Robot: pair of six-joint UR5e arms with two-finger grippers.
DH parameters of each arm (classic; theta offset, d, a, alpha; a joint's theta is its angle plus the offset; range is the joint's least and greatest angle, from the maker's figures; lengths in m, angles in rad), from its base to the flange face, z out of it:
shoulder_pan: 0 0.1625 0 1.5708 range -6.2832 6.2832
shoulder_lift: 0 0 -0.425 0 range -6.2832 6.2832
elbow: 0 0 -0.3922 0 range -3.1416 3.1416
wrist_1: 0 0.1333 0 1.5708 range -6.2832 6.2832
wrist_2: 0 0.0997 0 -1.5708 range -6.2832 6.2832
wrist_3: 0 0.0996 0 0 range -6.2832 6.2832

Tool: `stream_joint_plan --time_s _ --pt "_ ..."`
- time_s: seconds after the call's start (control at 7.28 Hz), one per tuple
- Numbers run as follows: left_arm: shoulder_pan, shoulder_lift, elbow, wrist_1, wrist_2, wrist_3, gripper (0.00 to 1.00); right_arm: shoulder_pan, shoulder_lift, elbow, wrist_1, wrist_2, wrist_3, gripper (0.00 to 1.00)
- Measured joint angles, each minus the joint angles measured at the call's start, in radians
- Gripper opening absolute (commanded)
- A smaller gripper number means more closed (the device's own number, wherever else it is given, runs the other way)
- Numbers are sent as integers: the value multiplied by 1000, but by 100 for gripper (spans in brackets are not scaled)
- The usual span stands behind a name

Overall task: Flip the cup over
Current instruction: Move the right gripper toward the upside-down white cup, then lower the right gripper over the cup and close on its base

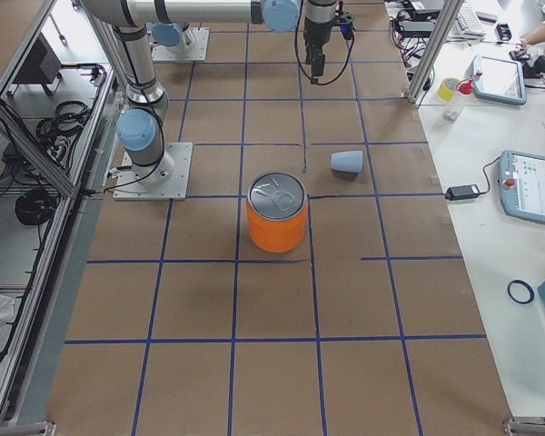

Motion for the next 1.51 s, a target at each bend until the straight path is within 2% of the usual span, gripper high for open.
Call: stream_joint_plan --time_s 0.55,1.24,1.51 --pt "1 -3 0 3 1 1 100 -5 81 1 -71 -1 10 100" --pt "3 -10 1 9 1 2 100 -116 317 -2 -401 -5 -59 100" --pt "3 -13 1 12 1 2 100 -127 414 -4 -497 -2 -11 100"
